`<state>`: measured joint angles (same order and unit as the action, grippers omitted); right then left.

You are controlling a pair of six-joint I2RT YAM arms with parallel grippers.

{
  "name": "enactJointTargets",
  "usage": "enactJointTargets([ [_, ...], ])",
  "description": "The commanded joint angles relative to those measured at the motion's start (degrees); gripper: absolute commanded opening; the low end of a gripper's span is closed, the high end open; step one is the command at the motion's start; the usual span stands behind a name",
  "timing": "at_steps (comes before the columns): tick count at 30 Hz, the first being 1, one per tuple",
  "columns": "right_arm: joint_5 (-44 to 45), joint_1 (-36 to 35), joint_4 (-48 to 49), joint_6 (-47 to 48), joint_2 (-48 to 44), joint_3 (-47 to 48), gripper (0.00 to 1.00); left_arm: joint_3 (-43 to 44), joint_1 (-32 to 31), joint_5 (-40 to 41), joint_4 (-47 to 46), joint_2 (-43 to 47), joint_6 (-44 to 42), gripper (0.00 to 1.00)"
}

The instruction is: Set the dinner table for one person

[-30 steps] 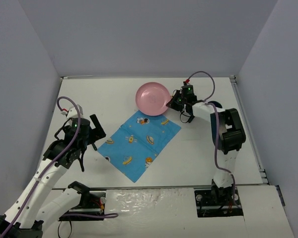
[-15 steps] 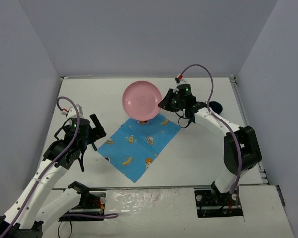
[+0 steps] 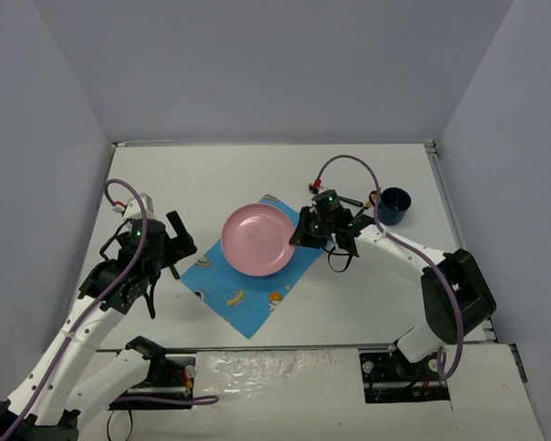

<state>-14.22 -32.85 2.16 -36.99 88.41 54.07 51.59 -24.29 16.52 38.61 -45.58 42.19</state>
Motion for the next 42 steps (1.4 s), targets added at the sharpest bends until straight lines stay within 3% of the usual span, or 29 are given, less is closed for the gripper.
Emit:
enactJointTargets([
  [1, 1.57, -1.57, 1.38, 0.07, -4.45, -0.15, 0.00, 1.05, 0.21, -0.22, -3.44, -0.43, 0.33, 0.87],
  [16, 4.20, -4.99, 1.97, 0.52, 0.23, -0.89, 0.00, 0.92, 0.21, -0.04, -3.50, -0.47, 0.43, 0.87],
  [30, 3.27, -5.30, 6.94, -0.11, 10.68, 0.27, 0.01, 0.98, 0.21, 0.57, -3.37, -1.02, -0.29, 0.87],
  [31, 3.38, -5.30, 6.84, -0.17, 10.52, 0.32, 0.05, 1.04, 0.21, 0.68, -3.37, -1.07, -0.34, 0.87],
  [34, 5.08, -5.62, 5.88, 0.15, 8.48, 0.33, 0.37, 1.05, 0.21, 0.80, -3.45, -1.26, -0.44, 0.87],
  [37, 6.99, -5.74, 4.01, 1.20, 4.40, 0.77, 0.50, 1.14, 0.21, 0.80, -3.54, -1.52, -0.62, 0.87],
  [39, 9.37, -5.81, 1.69, 2.34, 0.64, 2.08, 0.71, 1.33, 0.21, 0.71, -3.52, -1.61, -0.55, 0.87],
  [42, 17.29, -5.65, -4.06, 4.28, -7.11, 4.80, 0.80, 1.57, 0.21, 0.46, -3.21, -1.36, -0.62, 0.87],
])
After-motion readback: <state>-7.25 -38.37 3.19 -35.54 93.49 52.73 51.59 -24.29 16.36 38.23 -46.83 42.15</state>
